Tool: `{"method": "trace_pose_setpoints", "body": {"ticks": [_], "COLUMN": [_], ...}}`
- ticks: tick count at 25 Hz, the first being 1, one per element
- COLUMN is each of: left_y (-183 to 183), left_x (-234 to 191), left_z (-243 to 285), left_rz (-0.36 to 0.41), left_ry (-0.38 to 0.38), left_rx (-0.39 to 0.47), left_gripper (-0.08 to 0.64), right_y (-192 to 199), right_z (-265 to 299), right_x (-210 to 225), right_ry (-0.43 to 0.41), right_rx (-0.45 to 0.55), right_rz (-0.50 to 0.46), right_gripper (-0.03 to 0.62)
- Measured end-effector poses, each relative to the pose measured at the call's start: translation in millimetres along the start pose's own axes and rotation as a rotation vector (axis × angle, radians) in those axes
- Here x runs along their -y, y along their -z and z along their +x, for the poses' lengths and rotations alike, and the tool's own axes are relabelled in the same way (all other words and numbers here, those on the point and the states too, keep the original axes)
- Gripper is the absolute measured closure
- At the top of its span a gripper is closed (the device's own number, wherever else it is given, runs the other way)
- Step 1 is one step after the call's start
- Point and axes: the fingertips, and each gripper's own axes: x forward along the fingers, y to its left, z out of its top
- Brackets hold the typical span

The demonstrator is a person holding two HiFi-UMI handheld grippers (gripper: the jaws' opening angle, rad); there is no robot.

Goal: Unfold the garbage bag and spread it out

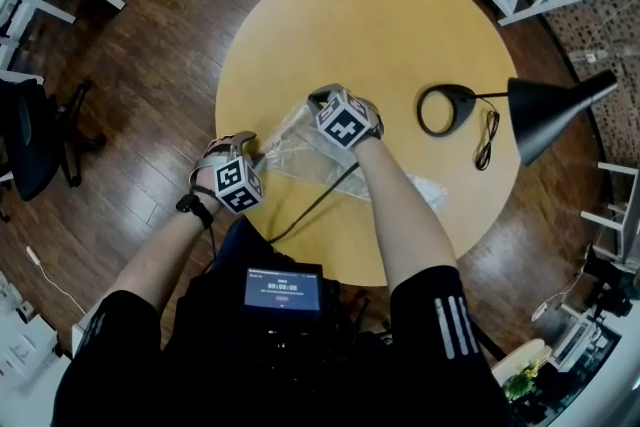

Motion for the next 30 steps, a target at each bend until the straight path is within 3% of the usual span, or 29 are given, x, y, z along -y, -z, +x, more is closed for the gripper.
{"method": "trace_pose_setpoints", "body": {"ticks": [6, 9, 12, 14, 18, 20, 23, 26, 30], "left_y": [5.2, 5.7, -3.7, -29.8, -84.2, -97.0, -105.2, -97.6, -80.2], "left_x": [1.5, 1.8, -3.1, -2.9, 35.2, 53.1, 65.5, 78.9, 91.7], "left_z": [-2.2, -3.0, -20.0, -41.7, -52.5, -36.3, -5.3, 16.2, 28.9], "left_rz": [-0.001, 0.016, 0.030, 0.045, 0.149, 0.188, 0.173, 0.157, 0.155], "left_ry": [0.000, 0.005, -0.012, -0.023, 0.069, 0.108, 0.159, 0.210, 0.242], "left_rx": [-0.001, -0.010, 0.025, 0.110, 0.258, 0.250, 0.220, 0.180, 0.123], "left_gripper": [0.347, 0.347, 0.347, 0.347, 0.347, 0.347, 0.347, 0.347, 0.349], "right_y": [16.6, 18.7, 18.7, 19.1, 18.9, 9.2, -5.9, -11.6, -19.3], "right_z": [35.0, 36.6, 37.3, 37.1, 35.8, 28.9, 14.9, 2.2, -29.4], "right_x": [-3.6, -2.4, -2.6, -2.7, 1.3, 9.0, 24.1, 24.2, 22.0], "right_ry": [0.017, 0.018, 0.016, 0.017, -0.007, 0.002, 0.034, 0.033, 0.027], "right_rx": [-0.123, -0.131, -0.121, -0.117, -0.110, -0.064, 0.014, 0.055, 0.186], "right_rz": [-0.142, -0.165, -0.133, -0.118, 0.000, 0.063, 0.112, 0.137, 0.201], "right_gripper": [0.552, 0.554, 0.537, 0.539, 0.531, 0.523, 0.521, 0.512, 0.505]}}
